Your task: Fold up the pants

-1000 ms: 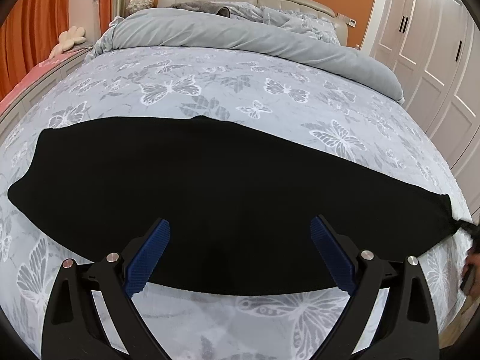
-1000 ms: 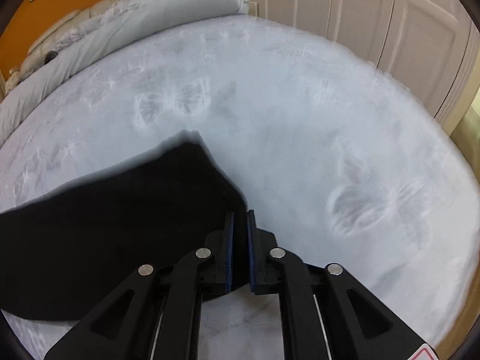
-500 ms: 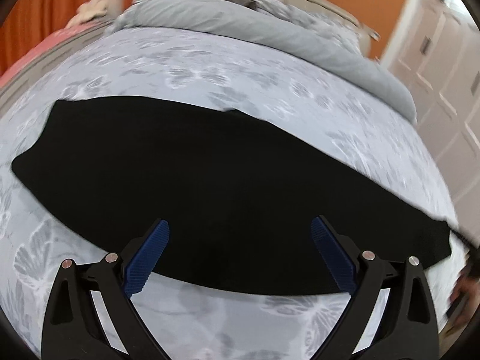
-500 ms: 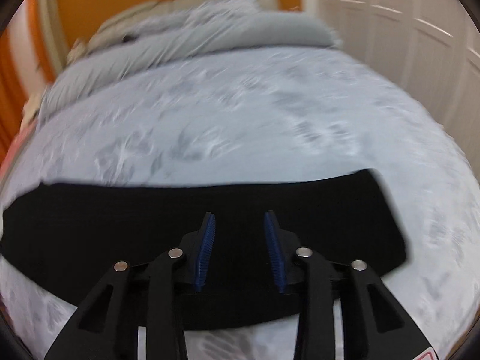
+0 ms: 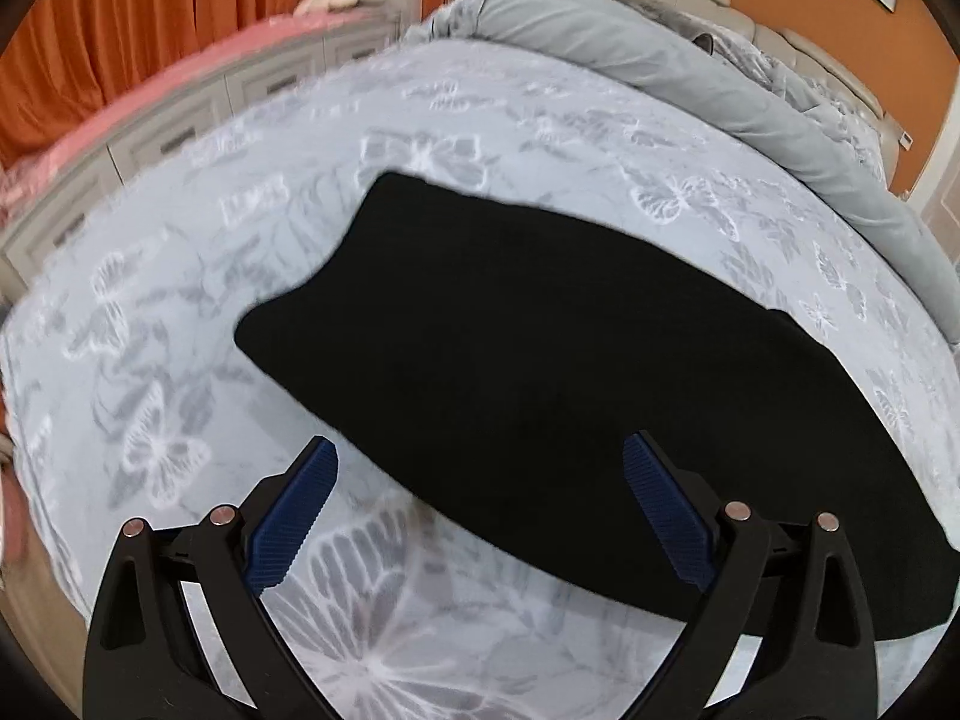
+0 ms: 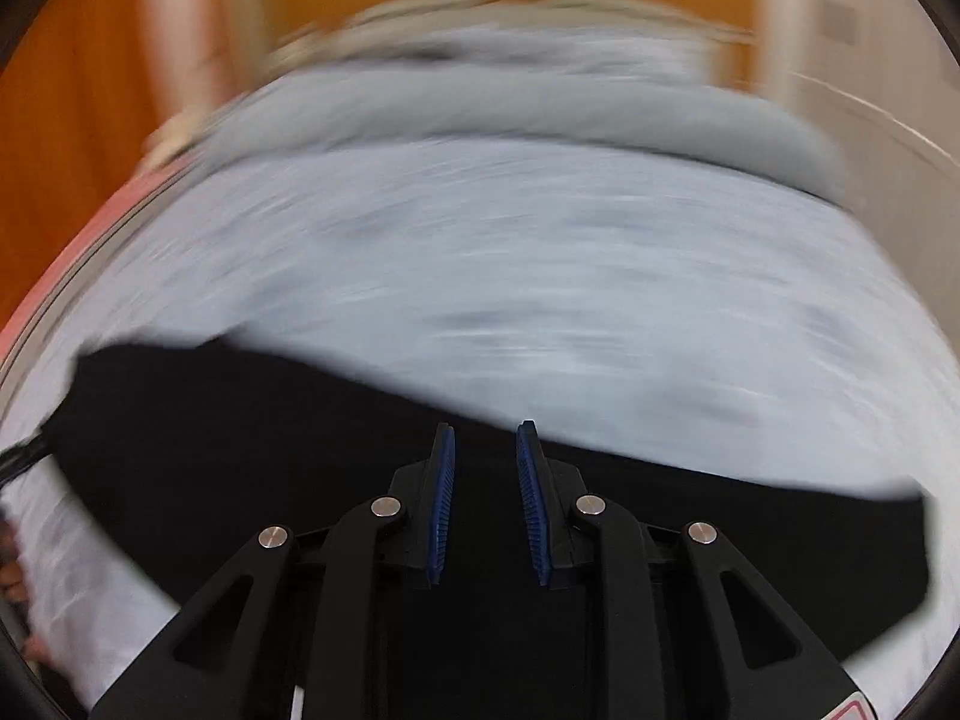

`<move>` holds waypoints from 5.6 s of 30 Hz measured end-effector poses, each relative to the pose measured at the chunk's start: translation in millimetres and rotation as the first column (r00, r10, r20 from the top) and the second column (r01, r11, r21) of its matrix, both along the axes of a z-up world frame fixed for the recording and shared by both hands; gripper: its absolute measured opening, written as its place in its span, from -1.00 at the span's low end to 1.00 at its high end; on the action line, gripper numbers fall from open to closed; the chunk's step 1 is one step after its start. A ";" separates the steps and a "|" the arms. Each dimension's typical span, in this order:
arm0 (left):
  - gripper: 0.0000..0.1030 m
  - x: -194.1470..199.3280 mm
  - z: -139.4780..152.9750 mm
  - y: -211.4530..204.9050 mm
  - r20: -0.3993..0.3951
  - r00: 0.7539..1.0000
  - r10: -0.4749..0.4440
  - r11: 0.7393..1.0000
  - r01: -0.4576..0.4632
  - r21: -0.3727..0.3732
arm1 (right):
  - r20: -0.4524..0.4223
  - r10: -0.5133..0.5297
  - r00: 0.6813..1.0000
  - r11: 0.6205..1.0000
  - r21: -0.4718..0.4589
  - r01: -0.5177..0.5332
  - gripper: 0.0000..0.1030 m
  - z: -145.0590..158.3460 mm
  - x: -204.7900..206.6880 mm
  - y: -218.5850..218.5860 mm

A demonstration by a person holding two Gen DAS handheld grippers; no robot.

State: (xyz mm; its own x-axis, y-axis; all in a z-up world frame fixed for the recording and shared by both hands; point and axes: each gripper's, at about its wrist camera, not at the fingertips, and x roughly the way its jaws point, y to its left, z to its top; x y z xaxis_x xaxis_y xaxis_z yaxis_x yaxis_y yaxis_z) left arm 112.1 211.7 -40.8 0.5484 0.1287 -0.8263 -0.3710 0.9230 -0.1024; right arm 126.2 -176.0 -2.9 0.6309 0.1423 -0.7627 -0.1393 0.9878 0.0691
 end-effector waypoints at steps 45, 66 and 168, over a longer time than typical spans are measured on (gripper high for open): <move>0.83 -0.8 -10.5 -153.9 -0.007 0.934 -0.358 0.929 0.357 0.096 | -0.086 -0.619 0.781 0.786 -0.072 0.614 0.23 -55.7 -81.8 -343.6; 0.83 8.4 -24.6 -214.1 0.006 0.884 -0.467 0.873 0.460 0.159 | -0.012 -0.616 0.787 0.783 -0.113 0.611 0.43 -48.2 -71.4 -356.2; -0.69 30.0 -20.3 -182.5 0.011 0.901 -0.433 0.882 0.426 -0.203 | -0.070 -0.244 0.967 0.969 0.004 0.245 0.01 -19.6 -40.7 -112.6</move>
